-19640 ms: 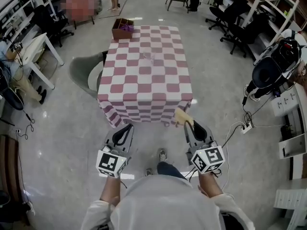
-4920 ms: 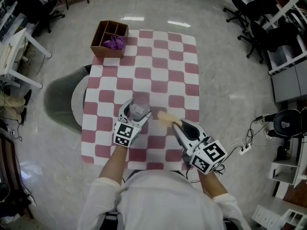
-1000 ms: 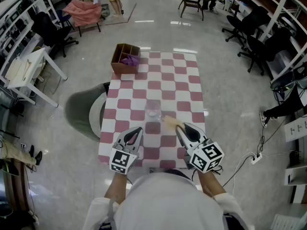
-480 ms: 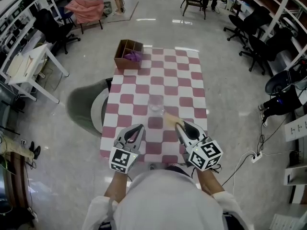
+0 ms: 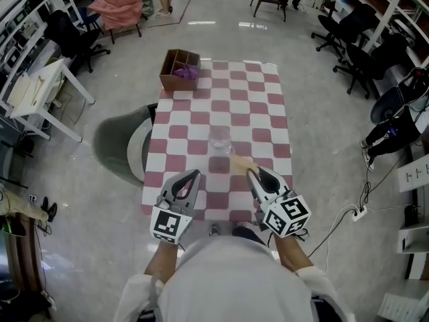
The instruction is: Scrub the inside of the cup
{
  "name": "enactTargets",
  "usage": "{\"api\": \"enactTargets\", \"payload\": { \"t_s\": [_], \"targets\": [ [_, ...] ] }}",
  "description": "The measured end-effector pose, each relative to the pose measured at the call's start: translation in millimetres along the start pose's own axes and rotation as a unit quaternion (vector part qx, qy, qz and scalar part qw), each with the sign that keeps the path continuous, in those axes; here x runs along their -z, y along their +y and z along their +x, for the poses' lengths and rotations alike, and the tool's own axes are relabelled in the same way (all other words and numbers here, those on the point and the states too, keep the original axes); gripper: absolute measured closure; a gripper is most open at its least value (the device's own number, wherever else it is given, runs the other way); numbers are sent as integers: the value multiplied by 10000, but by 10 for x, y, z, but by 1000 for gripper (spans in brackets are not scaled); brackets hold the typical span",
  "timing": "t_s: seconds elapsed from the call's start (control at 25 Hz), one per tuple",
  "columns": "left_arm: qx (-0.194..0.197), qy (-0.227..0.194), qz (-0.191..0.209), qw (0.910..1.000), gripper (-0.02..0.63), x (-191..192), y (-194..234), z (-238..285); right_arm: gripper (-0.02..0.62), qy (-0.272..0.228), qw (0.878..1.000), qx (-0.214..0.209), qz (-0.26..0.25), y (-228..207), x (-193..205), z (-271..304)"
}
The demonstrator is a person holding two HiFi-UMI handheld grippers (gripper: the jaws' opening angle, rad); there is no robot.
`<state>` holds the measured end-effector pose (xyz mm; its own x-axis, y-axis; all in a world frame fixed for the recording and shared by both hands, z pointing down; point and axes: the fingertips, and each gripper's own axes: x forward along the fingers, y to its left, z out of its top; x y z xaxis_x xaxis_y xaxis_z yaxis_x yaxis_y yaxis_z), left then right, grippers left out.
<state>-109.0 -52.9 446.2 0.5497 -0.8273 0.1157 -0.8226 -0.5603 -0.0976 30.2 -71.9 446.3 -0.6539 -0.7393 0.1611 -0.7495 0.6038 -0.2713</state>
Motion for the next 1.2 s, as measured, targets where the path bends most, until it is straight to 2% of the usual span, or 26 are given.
{"api": "enactTargets", "payload": {
  "t_s": [0.72,1.2],
  "targets": [
    [136,-35,10,9999,575,-17,60,-1,509,55,9994,180,-274,22,12,65],
    [115,-42,-18,9999,575,-30,50,56,509,79,9994,205,-250,-47,5,82]
  ]
}}
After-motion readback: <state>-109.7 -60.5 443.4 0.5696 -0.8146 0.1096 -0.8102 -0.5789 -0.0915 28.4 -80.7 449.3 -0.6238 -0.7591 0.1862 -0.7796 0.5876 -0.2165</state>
